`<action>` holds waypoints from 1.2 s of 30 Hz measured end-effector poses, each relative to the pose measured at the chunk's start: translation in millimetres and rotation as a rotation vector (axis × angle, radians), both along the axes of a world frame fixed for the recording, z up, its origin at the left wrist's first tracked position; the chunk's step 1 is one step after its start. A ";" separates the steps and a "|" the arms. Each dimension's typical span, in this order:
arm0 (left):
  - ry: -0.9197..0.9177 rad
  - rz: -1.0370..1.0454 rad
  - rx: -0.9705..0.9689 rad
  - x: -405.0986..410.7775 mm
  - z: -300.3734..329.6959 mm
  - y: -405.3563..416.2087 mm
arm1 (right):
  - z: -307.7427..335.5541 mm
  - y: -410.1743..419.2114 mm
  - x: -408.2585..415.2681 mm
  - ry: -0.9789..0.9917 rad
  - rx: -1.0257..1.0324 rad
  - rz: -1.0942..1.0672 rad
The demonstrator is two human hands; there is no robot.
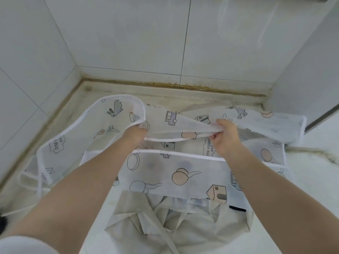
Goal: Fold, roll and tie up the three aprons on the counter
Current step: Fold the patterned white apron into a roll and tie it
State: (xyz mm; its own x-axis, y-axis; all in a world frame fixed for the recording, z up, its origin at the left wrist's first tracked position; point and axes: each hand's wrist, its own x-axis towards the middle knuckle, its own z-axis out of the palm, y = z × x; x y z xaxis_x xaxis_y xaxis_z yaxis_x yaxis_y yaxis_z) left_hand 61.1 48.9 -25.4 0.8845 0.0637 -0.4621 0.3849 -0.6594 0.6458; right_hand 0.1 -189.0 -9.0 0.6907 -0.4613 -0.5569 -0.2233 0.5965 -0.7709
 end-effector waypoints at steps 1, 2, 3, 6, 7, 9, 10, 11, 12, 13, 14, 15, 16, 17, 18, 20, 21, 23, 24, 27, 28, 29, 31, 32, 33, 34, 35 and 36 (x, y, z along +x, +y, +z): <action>0.017 -0.014 -0.004 0.8 -1.4 1.4 | 1.2 1.0 -0.5 0.038 -0.061 0.043; 0.032 -0.044 -0.009 2.5 -2.7 3.3 | -0.5 -0.1 1.0 0.102 -0.136 0.101; 0.046 -0.080 -0.004 4.5 -3.6 4.9 | -2.3 -1.4 1.5 0.165 -0.208 0.145; 0.083 -0.209 0.039 16.5 -1.2 8.9 | -2.0 -5.8 4.9 0.219 -0.301 0.181; 0.097 -0.236 0.045 19.3 -2.5 11.2 | -2.7 -6.2 5.9 0.225 -0.298 0.176; 0.095 -0.291 0.053 22.8 -5.0 13.0 | -4.0 -7.0 7.4 0.236 -0.299 0.158; 0.087 -0.306 0.057 25.2 -7.1 13.4 | -4.6 -6.2 9.4 0.240 -0.308 0.151; 0.085 -0.310 0.054 27.3 -9.4 13.5 | -6.7 -6.0 12.2 0.245 -0.313 0.149; 0.085 -0.312 0.057 28.8 -11.1 13.5 | -9.5 -5.6 14.7 0.254 -0.313 0.143; 0.079 -0.325 0.063 30.6 -12.4 13.0 | -11.3 -4.6 16.3 0.255 -0.310 0.129; 0.074 -0.344 0.066 33.2 -14.6 11.7 | -11.5 -3.7 18.4 0.249 -0.309 0.117; 0.062 -0.362 0.065 37.1 -16.0 11.4 | -10.8 -2.6 21.3 0.241 -0.311 0.105; 0.047 -0.360 0.053 41.5 -18.2 11.6 | -9.2 -1.1 24.8 0.237 -0.312 0.088; 0.050 -0.345 0.034 45.3 -21.2 12.4 | -8.7 0.2 28.1 0.242 -0.309 0.071; 0.057 -0.325 0.018 48.9 -23.9 13.7 | -7.9 1.2 31.5 0.256 -0.315 0.059; 0.078 -0.280 0.010 54.2 -28.8 16.1 | -2.6 4.7 36.9 0.311 -0.357 0.032; 0.093 -0.254 0.013 55.5 -29.5 17.1 | -0.8 5.5 39.2 0.340 -0.384 -0.008; 0.130 -0.202 -0.012 56.6 -25.8 16.4 | 2.3 3.2 42.5 0.356 -0.401 -0.114; 0.143 -0.163 -0.050 56.7 -22.9 16.1 | 4.7 2.1 41.8 0.354 -0.387 -0.170; 0.112 0.089 -0.450 56.7 -12.6 7.8 | 8.6 -7.5 34.0 0.339 -0.325 -0.300; 0.090 0.204 -0.656 57.2 -9.5 3.9 | 11.7 -9.4 29.8 0.319 -0.305 -0.330; 0.056 0.293 -0.833 57.2 -5.3 0.4 | 15.8 -11.7 25.0 0.294 -0.300 -0.353; -0.024 0.392 -1.026 58.2 -0.4 -3.6 | 22.3 -15.1 16.7 0.198 -0.332 -0.352; -0.057 0.414 -1.064 58.2 1.9 -4.4 | 27.0 -15.3 10.5 0.134 -0.367 -0.330; -0.069 0.432 -1.071 56.5 3.5 -4.7 | 28.8 -17.0 4.5 0.095 -0.456 -0.292; -0.061 0.449 -1.049 55.0 1.2 -3.5 | 29.3 -18.9 -1.1 0.111 -0.641 -0.197; -0.029 0.457 -0.998 52.1 -1.2 -2.1 | 27.1 -22.1 -6.3 0.183 -0.883 -0.074; 0.026 0.467 -0.905 46.9 -2.2 -0.4 | 23.9 -27.0 -12.2 0.274 -1.087 0.054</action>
